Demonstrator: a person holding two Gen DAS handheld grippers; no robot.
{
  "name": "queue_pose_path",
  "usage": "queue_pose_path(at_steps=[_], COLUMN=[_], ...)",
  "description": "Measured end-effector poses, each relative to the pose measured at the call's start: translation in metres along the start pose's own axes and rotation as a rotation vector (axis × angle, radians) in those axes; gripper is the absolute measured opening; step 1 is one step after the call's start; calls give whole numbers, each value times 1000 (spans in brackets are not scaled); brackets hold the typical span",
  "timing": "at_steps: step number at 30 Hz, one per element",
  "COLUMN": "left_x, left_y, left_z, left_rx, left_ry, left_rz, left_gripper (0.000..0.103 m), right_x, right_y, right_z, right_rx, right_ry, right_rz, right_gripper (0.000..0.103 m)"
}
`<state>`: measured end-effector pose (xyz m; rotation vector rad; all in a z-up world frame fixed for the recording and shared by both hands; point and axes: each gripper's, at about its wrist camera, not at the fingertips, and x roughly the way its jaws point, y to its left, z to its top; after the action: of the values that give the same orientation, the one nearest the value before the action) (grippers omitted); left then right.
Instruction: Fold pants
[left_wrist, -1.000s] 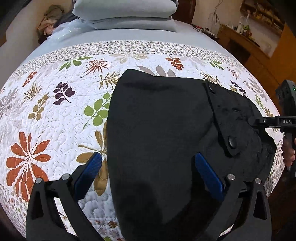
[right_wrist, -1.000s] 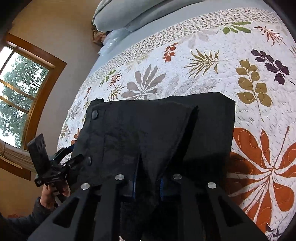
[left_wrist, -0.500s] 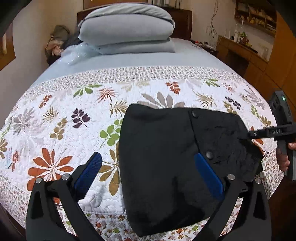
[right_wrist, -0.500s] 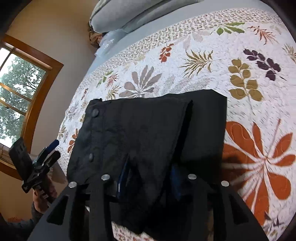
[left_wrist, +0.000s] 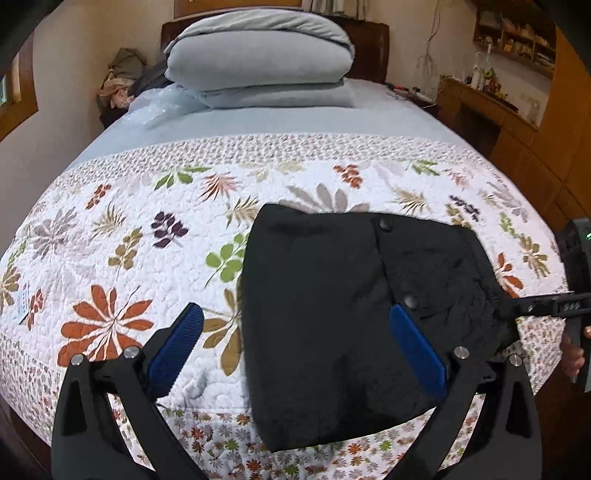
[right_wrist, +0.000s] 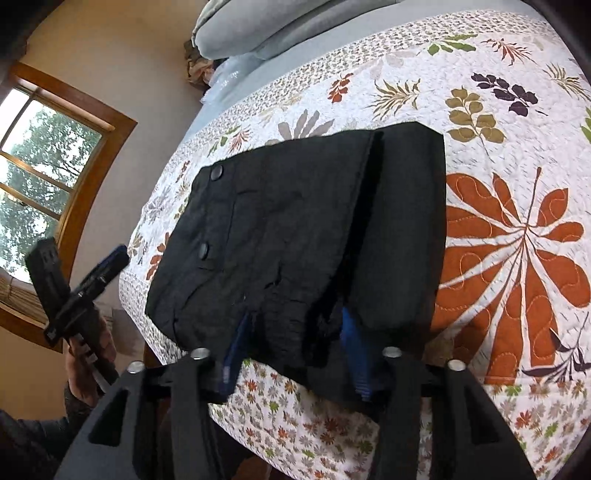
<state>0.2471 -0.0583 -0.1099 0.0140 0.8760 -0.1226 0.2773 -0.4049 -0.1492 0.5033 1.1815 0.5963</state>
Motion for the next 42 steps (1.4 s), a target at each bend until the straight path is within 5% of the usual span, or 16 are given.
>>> queue_pose_path(at_steps=[4, 11, 24, 28, 33, 38, 42], left_x=[12, 33, 58, 45, 34, 20, 7], left_y=[10, 17, 15, 18, 32, 37, 32], left_z=[-11, -22, -27, -29, -36, -34, -36], left_rx=[-35, -57, -73, -64, -97, -133, -142], left_ry=[43, 94, 127, 110, 110, 93, 65], left_rz=[16, 29, 12, 31, 40, 55, 56], left_gripper=[101, 101, 101, 101, 101, 101, 101], right_x=[-8, -23, -12, -22, -48, -64, -45], right_y=[2, 3, -10, -6, 0, 29, 59], right_z=[1, -7, -6, -7, -21, -36, -39], right_rx=[-9, -36, -16, -45, -65, -142, -259], right_ry=[-14, -45, -21, -45, -112, -186, -151], right_rz=[30, 8, -31, -93, -192, -158, -180], right_gripper=[27, 24, 28, 39, 39, 39, 39])
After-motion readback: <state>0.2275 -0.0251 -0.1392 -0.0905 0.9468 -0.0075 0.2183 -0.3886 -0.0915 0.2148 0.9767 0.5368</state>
